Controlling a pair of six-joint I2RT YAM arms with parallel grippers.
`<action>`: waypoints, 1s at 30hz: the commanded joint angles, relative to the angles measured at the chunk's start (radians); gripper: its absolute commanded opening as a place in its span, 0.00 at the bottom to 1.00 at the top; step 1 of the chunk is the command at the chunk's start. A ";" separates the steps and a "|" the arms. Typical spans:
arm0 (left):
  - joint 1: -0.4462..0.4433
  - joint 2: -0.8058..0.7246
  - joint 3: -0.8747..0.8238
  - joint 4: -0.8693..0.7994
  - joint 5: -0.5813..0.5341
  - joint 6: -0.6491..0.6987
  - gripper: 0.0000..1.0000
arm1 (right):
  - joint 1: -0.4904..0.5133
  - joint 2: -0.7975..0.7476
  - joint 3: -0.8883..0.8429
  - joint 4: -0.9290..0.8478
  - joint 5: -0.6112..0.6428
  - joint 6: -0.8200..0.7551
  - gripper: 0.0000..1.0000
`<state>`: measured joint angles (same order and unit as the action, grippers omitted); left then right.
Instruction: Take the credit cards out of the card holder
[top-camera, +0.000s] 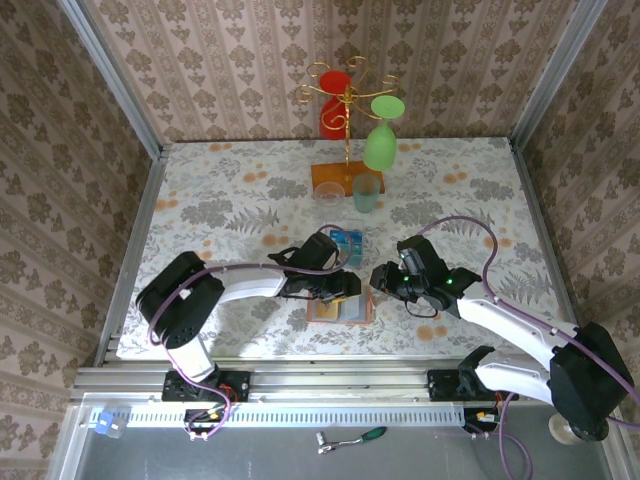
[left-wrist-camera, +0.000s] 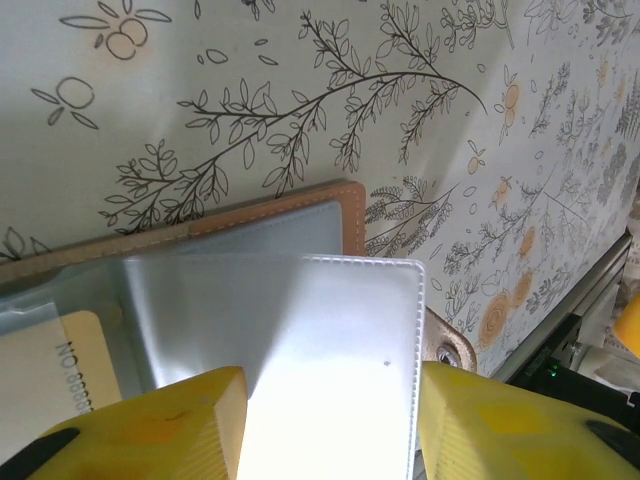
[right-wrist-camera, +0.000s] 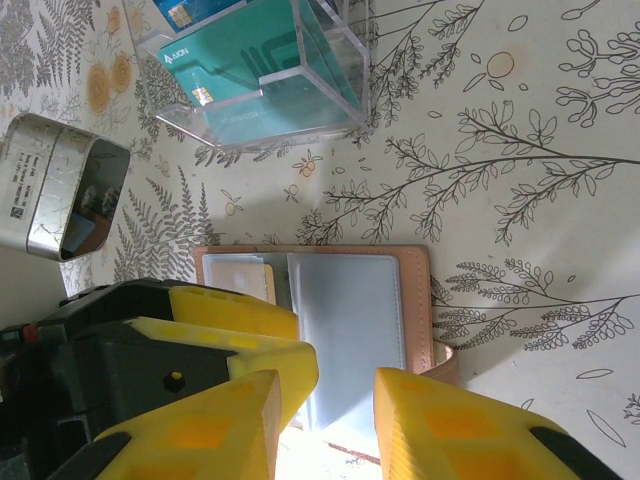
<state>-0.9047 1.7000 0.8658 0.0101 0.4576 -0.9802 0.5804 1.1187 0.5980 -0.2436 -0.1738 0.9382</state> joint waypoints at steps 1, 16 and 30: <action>-0.004 0.000 0.025 -0.001 0.015 -0.002 0.51 | -0.005 -0.011 -0.010 -0.019 0.015 -0.015 0.31; 0.057 -0.073 0.000 -0.055 0.000 0.035 0.53 | 0.005 0.052 0.005 0.046 -0.047 -0.003 0.32; 0.173 -0.205 -0.158 -0.171 -0.051 0.110 0.33 | 0.116 0.230 0.109 0.116 -0.081 0.013 0.31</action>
<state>-0.7490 1.5227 0.7425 -0.0990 0.4229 -0.9112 0.6765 1.3201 0.6674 -0.1570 -0.2390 0.9432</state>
